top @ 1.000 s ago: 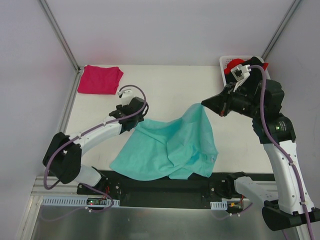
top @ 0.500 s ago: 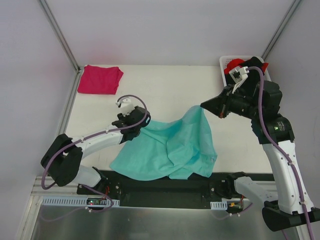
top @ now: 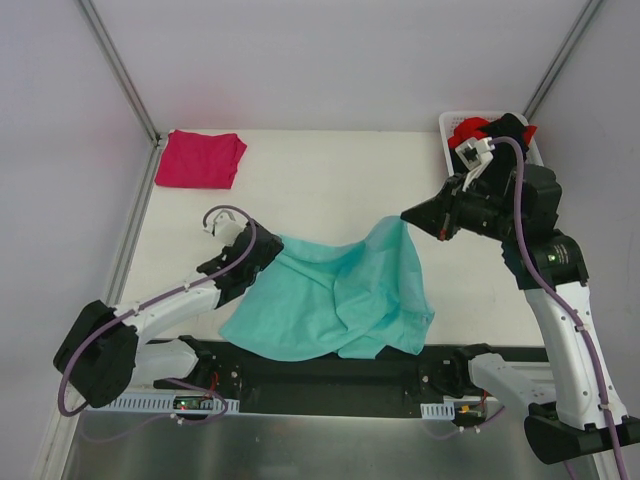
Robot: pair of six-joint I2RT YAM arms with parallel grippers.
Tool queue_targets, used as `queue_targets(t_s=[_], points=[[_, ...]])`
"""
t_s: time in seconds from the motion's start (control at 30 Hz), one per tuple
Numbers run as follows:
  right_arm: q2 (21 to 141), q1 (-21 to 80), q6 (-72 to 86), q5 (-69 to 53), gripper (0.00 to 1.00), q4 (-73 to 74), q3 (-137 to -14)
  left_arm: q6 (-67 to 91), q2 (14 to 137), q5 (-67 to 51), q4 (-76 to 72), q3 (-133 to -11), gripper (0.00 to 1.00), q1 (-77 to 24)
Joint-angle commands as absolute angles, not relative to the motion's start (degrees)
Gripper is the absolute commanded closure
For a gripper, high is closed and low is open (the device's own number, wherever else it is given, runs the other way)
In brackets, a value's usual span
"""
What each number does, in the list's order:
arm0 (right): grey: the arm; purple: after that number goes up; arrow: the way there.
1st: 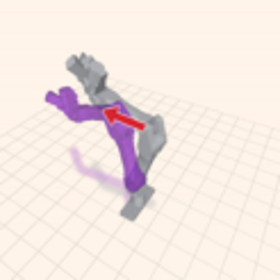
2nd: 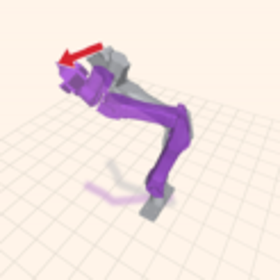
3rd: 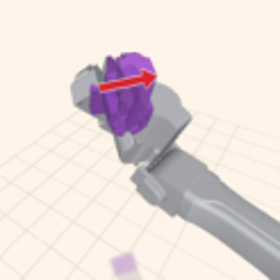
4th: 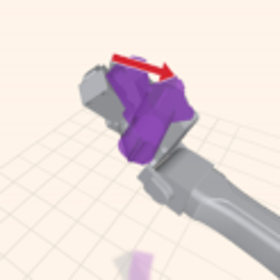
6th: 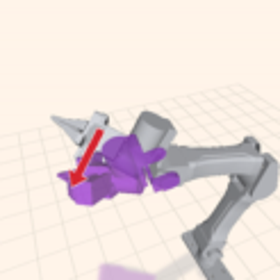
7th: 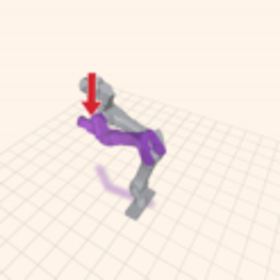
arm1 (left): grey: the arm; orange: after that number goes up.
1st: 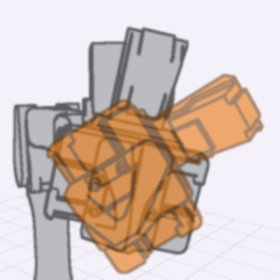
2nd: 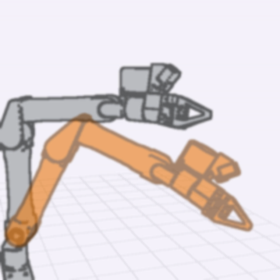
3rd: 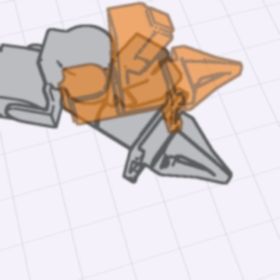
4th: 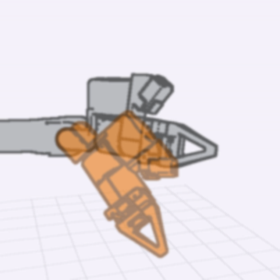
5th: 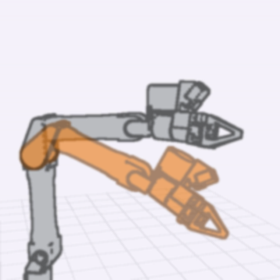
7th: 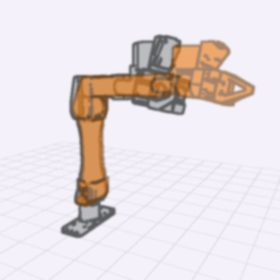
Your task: Fold and stack the t-shirts
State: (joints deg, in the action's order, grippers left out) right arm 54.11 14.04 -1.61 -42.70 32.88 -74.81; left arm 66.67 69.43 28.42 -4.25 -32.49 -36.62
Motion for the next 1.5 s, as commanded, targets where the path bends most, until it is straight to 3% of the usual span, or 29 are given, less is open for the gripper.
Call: queue_targets(t_s=[0.0, 1.47], points=[[53.0, 14.33, -1.94, -44.56, 0.99, 31.47, -74.27, 67.95, 63.64, 29.35, -6.5, -31.55, 0.42, -36.12], [53.79, 14.41, -5.18, -42.98, 0.99, 37.35, -77.17, 71.37, 74.44, 28.65, -19.16, -27.07, 0.48, -33.66]])
